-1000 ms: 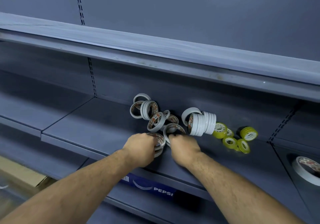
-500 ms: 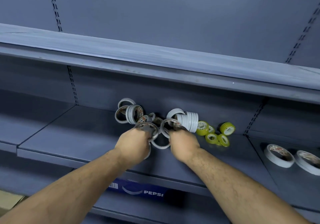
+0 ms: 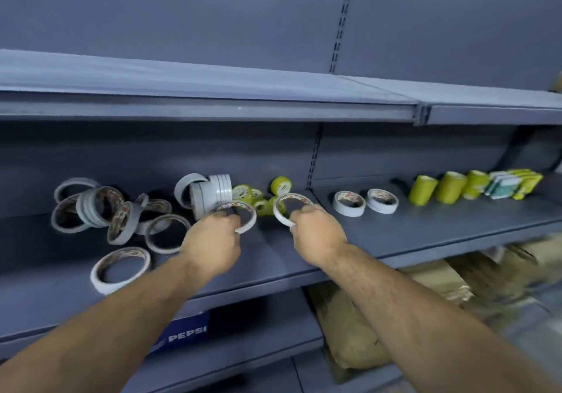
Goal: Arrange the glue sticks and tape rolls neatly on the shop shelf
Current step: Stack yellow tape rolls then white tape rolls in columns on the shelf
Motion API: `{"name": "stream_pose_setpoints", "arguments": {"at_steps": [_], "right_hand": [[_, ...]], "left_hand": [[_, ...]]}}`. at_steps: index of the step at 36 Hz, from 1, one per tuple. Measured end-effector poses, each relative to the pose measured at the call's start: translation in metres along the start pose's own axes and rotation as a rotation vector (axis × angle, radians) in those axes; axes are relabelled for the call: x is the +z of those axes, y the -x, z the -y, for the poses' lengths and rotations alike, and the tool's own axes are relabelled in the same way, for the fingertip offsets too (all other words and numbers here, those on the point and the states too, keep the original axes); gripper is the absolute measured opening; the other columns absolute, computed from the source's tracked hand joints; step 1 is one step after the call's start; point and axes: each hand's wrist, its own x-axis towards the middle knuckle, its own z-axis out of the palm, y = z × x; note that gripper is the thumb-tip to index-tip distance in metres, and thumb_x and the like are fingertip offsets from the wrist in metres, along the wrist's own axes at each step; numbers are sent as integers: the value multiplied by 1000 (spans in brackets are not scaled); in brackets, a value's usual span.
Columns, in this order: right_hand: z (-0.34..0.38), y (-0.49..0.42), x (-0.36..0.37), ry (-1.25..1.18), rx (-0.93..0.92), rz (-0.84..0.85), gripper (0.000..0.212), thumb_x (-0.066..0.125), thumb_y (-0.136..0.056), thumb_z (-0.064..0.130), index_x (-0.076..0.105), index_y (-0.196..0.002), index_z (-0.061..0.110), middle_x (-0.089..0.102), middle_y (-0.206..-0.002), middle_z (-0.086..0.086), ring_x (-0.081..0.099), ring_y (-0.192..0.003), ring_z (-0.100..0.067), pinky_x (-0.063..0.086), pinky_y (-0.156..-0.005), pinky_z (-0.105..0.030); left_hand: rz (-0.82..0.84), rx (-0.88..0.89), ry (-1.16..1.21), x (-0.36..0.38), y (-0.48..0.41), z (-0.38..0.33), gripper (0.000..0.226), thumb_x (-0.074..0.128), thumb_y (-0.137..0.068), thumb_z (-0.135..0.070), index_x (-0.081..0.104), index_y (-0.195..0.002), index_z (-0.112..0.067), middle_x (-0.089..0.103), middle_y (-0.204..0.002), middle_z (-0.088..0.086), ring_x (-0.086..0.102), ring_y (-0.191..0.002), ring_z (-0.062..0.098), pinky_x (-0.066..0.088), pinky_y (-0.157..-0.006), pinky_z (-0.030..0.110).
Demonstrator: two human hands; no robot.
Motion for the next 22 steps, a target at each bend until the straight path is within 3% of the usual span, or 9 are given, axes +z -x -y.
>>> {"name": "stream_pose_setpoints", "arguments": {"at_steps": [6, 8, 10, 16, 19, 22], "right_hand": [[-73, 29, -8, -5, 60, -27, 17, 51, -97, 16, 63, -109, 13, 59, -113, -8, 51, -112, -25, 40, -74, -28], [-101, 39, -12, -13, 79, -32, 16, 51, -97, 16, 64, -107, 13, 59, -113, -8, 52, -112, -27, 46, -75, -31], [-128, 48, -16, -20, 80, -30, 17, 51, -96, 14, 65, -106, 11, 60, -115, -9, 52, -111, -29, 50, -79, -35], [-211, 67, -28, -20, 91, -13, 17, 50, -100, 20, 63, -108, 11, 61, -116, -9, 51, -115, -28, 44, -77, -33], [-247, 70, -34, -44, 92, -26, 22, 51, -100, 19, 65, -114, 12, 60, -130, -4, 50, -119, -27, 43, -79, -31], [-275, 69, -35, -62, 110, -28, 24, 51, -100, 20, 63, -121, 17, 62, -120, -6, 50, -116, -25, 38, -75, -29]], "left_hand": [[7, 71, 6, 17, -19, -77, 14, 53, -92, -24, 66, -99, -21, 65, -107, 2, 60, -102, 25, 50, -77, 34], [3, 82, 14, 22, -27, -105, 13, 54, -91, -25, 66, -96, -22, 66, -103, 1, 62, -97, 24, 54, -76, 36], [0, 82, 47, 29, -34, -133, 14, 54, -92, -24, 65, -99, -21, 66, -104, 2, 62, -97, 25, 53, -73, 35], [21, 73, 85, 50, -57, -212, 16, 51, -93, -24, 64, -97, -19, 63, -101, 1, 59, -98, 25, 43, -69, 32], [36, 59, 95, 57, -68, -244, 17, 50, -93, -23, 66, -100, -19, 64, -103, 2, 58, -98, 24, 45, -72, 32], [56, 48, 104, 62, -81, -267, 21, 50, -94, -23, 65, -108, -20, 64, -109, 3, 58, -100, 25, 43, -72, 30]]}}
